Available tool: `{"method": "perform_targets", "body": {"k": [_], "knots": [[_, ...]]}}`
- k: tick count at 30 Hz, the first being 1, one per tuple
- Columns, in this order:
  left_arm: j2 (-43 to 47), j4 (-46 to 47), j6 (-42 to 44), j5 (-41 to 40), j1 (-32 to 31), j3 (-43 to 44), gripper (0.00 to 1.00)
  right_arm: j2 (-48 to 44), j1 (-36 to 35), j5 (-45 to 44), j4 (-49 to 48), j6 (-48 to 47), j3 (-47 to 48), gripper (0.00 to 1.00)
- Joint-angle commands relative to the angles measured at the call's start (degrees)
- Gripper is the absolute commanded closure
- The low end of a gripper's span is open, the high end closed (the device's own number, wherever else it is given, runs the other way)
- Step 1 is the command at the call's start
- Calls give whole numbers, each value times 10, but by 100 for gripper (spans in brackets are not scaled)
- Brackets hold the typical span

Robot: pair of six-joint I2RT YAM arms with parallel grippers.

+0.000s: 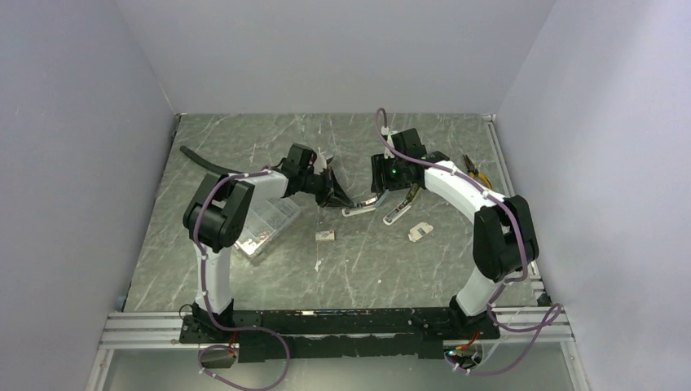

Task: Load the staples into the stapler
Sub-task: Open the stapler at the center of the board, then install the staple into the stapler.

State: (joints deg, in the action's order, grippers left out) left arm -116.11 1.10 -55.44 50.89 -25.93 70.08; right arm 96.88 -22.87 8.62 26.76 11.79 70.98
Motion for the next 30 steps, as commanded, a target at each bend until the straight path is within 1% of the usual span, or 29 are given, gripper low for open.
{"method": "perform_targets", "body": {"k": [1,10,16,19,30], "knots": [[26,12,-6,-18,-6,16,97,-36,-1,33,-12,-7,-1,43],[26,11,2,-43,-6,14,97,-49,1,60,-10,-19,-20,42],[22,-10,7,-64,-6,19,97,-55,3,64,-8,-17,-32,41],[25,-39,12,-74,-6,20,97,-58,3,68,-7,-16,-35,40],[28,-82,44,-85,-6,43,97,-61,9,64,-9,-31,-25,39]]}}
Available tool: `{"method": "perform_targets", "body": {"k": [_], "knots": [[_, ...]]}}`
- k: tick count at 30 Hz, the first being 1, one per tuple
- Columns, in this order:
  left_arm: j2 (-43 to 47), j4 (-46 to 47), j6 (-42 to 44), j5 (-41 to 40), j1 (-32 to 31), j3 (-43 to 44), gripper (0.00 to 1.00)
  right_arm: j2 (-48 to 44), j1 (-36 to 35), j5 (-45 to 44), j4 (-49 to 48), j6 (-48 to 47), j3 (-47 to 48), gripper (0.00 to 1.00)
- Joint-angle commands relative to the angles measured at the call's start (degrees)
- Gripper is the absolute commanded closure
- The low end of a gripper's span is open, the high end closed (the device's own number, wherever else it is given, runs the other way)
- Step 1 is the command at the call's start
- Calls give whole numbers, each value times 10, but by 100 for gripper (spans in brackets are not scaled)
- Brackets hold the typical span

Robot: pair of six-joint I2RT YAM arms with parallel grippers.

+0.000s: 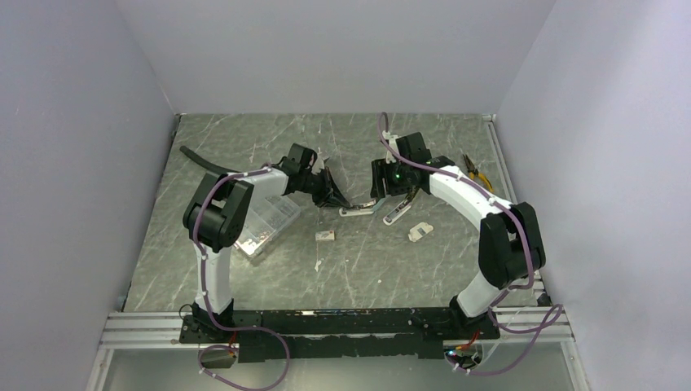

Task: Load the staples into the stapler
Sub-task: Install the staple into the stapler.

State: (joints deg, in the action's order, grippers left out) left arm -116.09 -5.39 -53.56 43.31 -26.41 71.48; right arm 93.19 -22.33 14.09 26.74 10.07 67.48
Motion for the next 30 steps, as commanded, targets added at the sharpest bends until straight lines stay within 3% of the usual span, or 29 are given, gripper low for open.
{"method": "perform_targets", "body": {"k": [1,30], "knots": [[27,-21,31,-9,-1,35,97,-24,4,9,-9,-16,9,39],[-12,-106,120,-18,-8,96,97,-42,13,12,-12,-47,19,36]]}}
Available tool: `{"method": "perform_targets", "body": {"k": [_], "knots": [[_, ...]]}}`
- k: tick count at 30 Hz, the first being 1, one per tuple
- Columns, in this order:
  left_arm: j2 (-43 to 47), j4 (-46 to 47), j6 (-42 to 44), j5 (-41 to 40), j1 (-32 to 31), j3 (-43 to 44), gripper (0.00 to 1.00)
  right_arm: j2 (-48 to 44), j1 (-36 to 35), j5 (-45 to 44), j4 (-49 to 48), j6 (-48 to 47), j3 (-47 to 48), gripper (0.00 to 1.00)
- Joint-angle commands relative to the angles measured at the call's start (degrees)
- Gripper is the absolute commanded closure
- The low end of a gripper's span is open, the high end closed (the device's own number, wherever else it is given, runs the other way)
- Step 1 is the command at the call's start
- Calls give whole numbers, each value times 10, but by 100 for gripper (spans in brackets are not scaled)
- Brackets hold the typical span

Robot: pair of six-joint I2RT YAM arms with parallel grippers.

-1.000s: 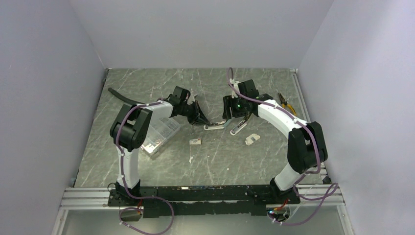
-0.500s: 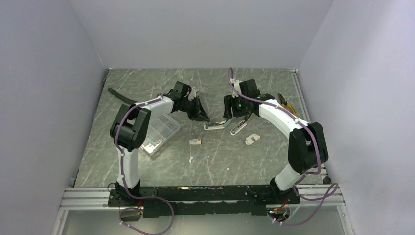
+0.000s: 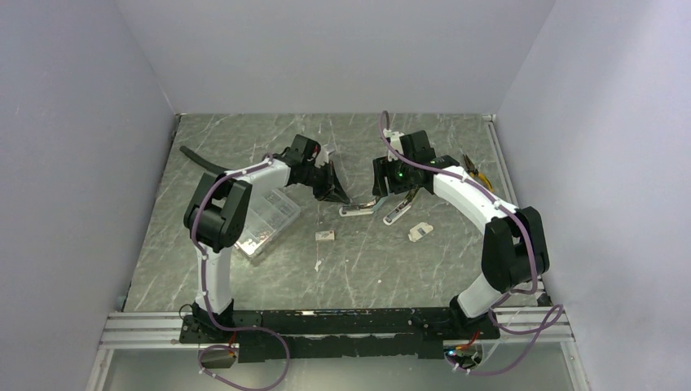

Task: Load the staples into the stapler
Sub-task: Install the staple into the stapler.

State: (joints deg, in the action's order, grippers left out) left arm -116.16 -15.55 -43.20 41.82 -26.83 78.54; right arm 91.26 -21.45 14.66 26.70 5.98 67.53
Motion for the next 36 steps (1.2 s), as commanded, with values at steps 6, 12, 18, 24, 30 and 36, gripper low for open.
{"method": "perform_targets", "body": {"k": [6,12,18,24,30,36], "knots": [[-20,-16,23,-6,-6,31,97,-22,4,9,-12,-7,16,36],[-25,-20,27,-7,-10,31,97,-24,5,9,-12,-6,16,36],[-29,-26,32,-8,-14,33,97,-23,6,11,-12,-6,16,36],[-33,-26,29,-8,-14,35,97,-22,6,14,-14,-6,13,36],[-34,-31,33,-8,-14,41,97,-20,6,19,-17,-6,9,36],[-39,-34,34,-6,-14,45,97,-20,6,20,-17,-7,9,36]]}}
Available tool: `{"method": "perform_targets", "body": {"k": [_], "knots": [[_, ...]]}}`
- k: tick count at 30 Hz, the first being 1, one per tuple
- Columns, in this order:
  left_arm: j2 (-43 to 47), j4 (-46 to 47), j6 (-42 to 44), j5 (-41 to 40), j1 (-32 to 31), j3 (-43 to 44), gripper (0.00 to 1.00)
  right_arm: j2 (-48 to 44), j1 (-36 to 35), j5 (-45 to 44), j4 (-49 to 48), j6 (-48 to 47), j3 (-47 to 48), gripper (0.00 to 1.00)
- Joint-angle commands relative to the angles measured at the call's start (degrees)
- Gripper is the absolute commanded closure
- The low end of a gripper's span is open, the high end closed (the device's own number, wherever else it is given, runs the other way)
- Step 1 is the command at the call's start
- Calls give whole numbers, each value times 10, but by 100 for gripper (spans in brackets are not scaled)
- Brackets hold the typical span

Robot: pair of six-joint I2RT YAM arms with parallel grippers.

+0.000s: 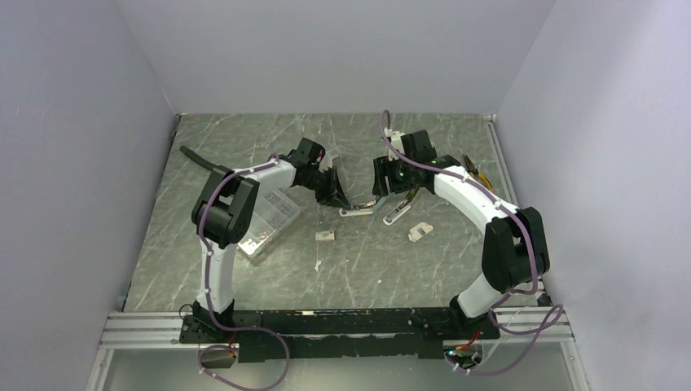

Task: Load the staples into the stapler
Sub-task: Install the staple into the stapler.

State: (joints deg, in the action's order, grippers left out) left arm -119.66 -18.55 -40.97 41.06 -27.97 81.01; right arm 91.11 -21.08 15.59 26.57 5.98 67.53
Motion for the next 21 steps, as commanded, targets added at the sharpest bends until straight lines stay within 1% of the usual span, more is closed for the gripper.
{"method": "perform_targets", "body": {"k": [1,21], "knots": [[-5,-4,13,2,-2,21,97,-19,2,10,-15,-7,9,36],[-11,-11,14,4,4,27,97,-19,3,13,-15,-10,8,36]]}}
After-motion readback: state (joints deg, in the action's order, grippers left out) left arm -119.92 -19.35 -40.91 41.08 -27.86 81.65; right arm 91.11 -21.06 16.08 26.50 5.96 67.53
